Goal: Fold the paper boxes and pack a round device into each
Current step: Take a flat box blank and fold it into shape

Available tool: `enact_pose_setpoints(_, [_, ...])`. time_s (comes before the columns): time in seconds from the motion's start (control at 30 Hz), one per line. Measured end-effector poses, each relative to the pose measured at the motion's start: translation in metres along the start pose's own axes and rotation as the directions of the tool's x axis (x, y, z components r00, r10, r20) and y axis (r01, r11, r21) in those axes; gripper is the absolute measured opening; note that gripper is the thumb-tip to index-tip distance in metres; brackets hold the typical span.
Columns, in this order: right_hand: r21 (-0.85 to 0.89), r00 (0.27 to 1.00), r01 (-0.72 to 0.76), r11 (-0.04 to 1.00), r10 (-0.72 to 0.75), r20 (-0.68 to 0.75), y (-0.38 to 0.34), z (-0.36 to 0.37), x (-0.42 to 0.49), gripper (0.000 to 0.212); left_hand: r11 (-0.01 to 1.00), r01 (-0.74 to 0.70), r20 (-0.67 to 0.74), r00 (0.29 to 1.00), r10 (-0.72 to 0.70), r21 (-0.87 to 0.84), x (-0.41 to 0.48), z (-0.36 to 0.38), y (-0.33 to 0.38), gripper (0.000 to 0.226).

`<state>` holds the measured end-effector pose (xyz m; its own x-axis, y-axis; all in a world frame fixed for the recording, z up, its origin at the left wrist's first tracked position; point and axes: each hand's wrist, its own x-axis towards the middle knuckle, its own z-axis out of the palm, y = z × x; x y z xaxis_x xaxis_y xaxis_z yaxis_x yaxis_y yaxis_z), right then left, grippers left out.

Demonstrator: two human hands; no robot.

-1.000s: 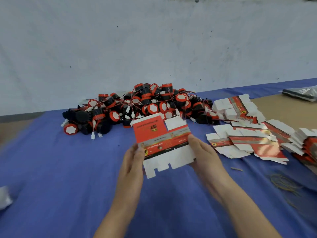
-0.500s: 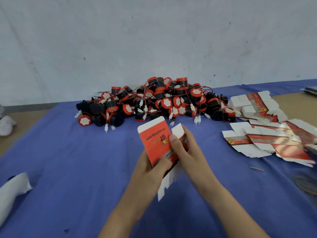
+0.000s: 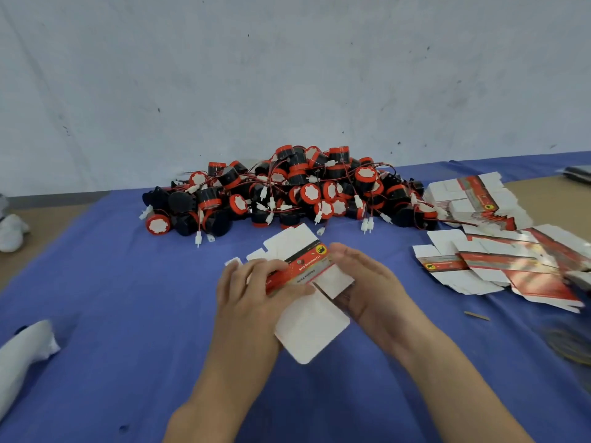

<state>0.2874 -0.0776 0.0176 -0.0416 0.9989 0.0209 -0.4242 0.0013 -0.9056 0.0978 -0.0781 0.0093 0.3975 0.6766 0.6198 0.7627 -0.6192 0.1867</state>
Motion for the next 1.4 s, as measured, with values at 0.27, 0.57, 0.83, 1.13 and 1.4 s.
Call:
enact_pose_setpoints(0.27, [-0.200, 0.980, 0.127, 0.971, -0.154, -0.126, 0.011, -0.007, 0.002, 0.056, 0.983, 0.113, 0.152, 0.984, -0.091, -0.144, -0.006, 0.004, -0.008, 0.082])
enact_pose_setpoints(0.57, [-0.382, 0.962, 0.210, 0.900, -0.261, -0.086, 0.011, 0.000, -0.004, 0.065, 0.456, 0.517, 0.165, 0.772, -0.614, -0.725, 0.006, -0.012, 0.001, 0.027])
enact_pose_setpoints(0.83, [-0.456, 0.960, 0.265, 0.850, -0.279, 0.038, 0.024, 0.018, -0.009, 0.049, 0.241, 0.604, 0.240, 0.604, -0.760, -0.759, 0.010, -0.009, 0.009, 0.017])
enact_pose_setpoints(1.13, [-0.507, 0.948, 0.319, 0.801, -0.272, 0.167, 0.019, 0.024, -0.017, 0.071, 0.007, 0.542, 0.333, 0.526, -0.782, -0.840, 0.011, -0.009, -0.004, 0.009])
enact_pose_setpoints(1.4, [-0.490, 0.924, 0.375, 0.787, -0.359, 0.130, 0.030, 0.028, -0.019, 0.049, 0.057, 0.571, 0.321, 0.537, -0.780, -0.819, 0.014, -0.006, -0.003, 0.009])
